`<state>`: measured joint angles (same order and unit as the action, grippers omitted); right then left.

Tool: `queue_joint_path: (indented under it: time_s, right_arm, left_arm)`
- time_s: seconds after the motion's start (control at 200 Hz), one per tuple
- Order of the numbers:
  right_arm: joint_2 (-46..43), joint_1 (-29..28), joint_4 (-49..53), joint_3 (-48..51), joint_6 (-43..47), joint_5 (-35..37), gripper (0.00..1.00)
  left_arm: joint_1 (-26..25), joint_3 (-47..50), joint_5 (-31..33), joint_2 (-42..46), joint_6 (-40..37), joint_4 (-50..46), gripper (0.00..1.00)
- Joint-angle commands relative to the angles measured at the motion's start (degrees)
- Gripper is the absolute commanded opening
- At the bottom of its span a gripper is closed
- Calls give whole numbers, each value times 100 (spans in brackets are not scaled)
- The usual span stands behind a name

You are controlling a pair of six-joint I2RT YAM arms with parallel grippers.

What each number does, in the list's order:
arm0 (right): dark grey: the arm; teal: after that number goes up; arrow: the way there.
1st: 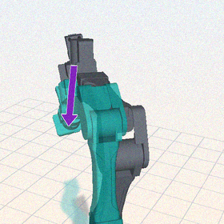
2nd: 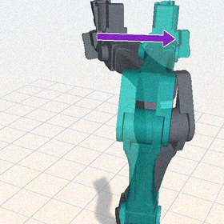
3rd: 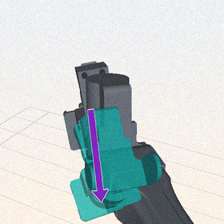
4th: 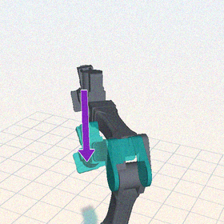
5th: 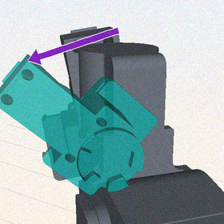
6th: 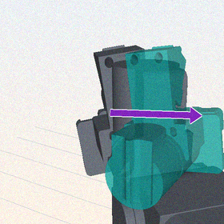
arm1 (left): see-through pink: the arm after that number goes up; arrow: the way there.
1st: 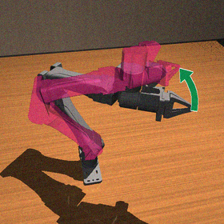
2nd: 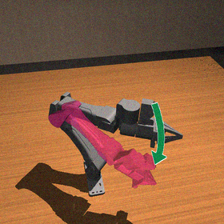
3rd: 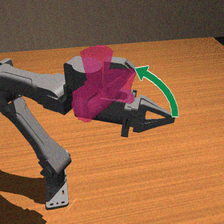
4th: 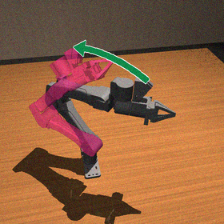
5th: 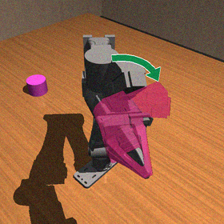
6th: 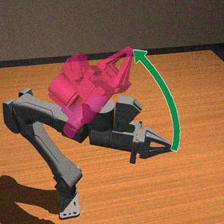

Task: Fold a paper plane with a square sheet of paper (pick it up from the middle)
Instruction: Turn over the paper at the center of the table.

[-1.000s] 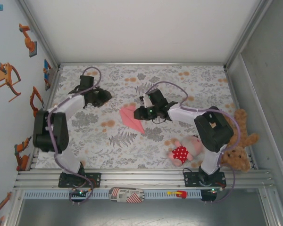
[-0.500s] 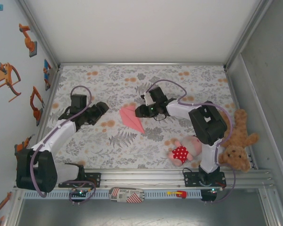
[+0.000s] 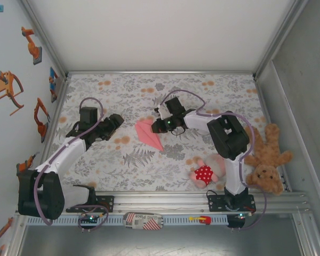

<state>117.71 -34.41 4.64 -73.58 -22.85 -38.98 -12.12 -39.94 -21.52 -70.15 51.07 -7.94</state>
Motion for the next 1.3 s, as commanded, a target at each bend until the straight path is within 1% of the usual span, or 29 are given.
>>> queue_joint_path:
  time_s: [0.0, 0.145, 0.28, 0.396, 0.476, 0.636, 0.751, 0.831, 0.972, 1.122, 1.202, 1.292]
  right_arm:
    - [-447, 133, -754, 160, -299, -347, 0]
    - [-975, 320, -1989, 543, -1277, -695, 0]
    - [-1279, 374, -2758, 685, -2087, -872, 0]
    - [-1399, 383, -3332, 752, -2774, -976, 0]
    - [-1458, 383, -3621, 771, -3161, -1028, 0]
    - [-1497, 383, -4181, 866, -3751, -1192, 0]
    - [-1497, 383, -4377, 891, -3980, -1264, 0]
    - [-1477, 383, -4540, 914, -4127, -1306, 0]
    - [-1435, 384, -4858, 902, -4417, -1371, 0]
    - [-1357, 389, -5199, 898, -4707, -1433, 0]
    - [-1294, 392, -5458, 907, -4913, -1462, 0]
    - [-1256, 411, -5604, 908, -5050, -1462, 0]
  left_arm:
    - [-107, 68, -391, 78, -39, 400, 71]
    - [-301, 132, -790, 249, -21, 1051, 70]
    - [-633, 184, -1077, 240, 183, 1976, 70]
    - [-890, 170, -1275, 40, 375, 2802, 70]
    - [-995, 108, -1339, -138, 473, 3175, 68]
    - [-1142, -90, -1476, -501, 462, 3444, 64]
    - [-1182, -171, -1603, -673, 456, 3591, 57]
    - [-1219, -179, -1717, -711, 458, 3769, 54]
    - [-1254, -242, -1788, -756, 334, 3686, 50]
    - [-1276, -269, -1954, -800, 316, 3841, 46]
    - [-1288, -261, -2005, -809, 316, 3966, 41]
    - [-1292, -119, -2010, -774, 406, 4384, 36]
